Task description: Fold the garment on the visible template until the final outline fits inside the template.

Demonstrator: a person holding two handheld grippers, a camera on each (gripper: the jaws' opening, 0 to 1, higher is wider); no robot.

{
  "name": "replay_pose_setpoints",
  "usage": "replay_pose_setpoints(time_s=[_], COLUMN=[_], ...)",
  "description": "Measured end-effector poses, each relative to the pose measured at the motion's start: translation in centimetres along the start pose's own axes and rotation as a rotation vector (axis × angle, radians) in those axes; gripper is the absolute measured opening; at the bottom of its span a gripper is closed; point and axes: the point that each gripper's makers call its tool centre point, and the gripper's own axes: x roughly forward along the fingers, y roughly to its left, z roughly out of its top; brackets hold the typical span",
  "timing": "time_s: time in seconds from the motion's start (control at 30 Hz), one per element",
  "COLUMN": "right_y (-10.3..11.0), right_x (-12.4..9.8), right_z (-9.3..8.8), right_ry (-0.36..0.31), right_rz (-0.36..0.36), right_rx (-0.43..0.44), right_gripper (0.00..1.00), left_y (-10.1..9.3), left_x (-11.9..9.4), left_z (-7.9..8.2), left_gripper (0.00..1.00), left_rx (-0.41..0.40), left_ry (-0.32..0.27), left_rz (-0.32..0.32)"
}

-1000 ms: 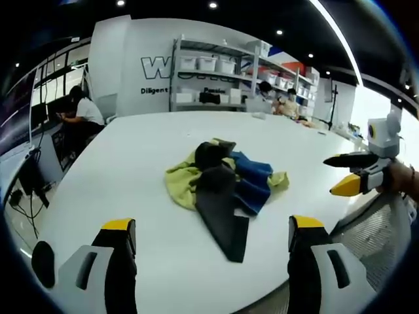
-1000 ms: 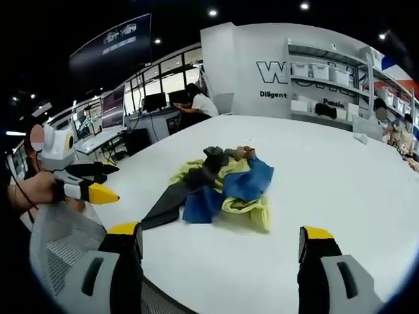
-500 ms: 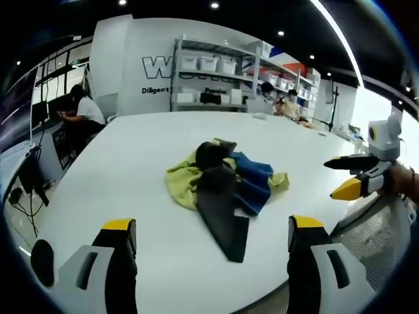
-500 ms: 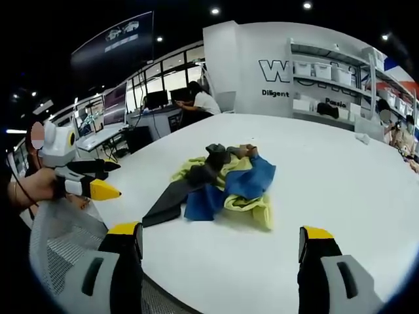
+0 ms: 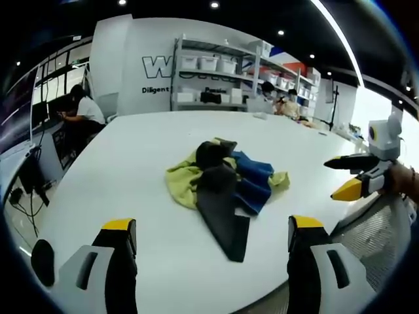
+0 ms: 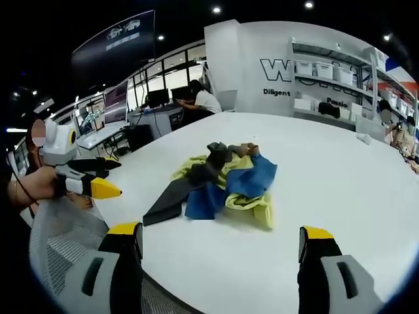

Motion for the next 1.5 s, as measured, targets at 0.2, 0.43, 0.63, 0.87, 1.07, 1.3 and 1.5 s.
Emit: replay_pose_setpoints(time_s=[0.2,0.43,0.63,0.87,1.07,1.3,1.5], right_y=[0.1,0.0,-0.1,-0.4,-0.7,-1.1,-1.2], right_x=[0.0,0.0,0.0,0.1,0.2,0.7,1.6], right_z=[0.0,0.0,0.1,0.4,1.2,2.1,4.4], right_ry=[0.002,-0.002,0.0,-0.009,-0.03,-0.05,-0.082], right_rz=[0.004,0.0,0.001,-0.003,0.011,-0.001,0.014], right_rx=[-0.001,0.004,0.009,0.029,0.069,0.074,0.055], right_gripper=[0.99,0.99,0.99,0.99,0.98,0.99,0.98], left_y=[0.0,0.0,0.1,0.0,0.0,0.1,0.2], left_x=[0.0,0.0,0.1,0.2,0.4,0.7,1.5], left_z=[0.0,0.0,0.1,0.1,0.4,0.6,1.4], left_gripper=[0.92,0.92,0.92,0.92,0.92,0.91,0.87], left_rx=[-0.015,-0.017,-0.016,-0.003,0.0,0.02,0.029], left_ry=[-0.002,0.0,-0.001,0.005,0.002,0.009,0.005], left_rz=[-0.003,-0.002,-0.001,-0.007,-0.012,-0.015,-0.024])
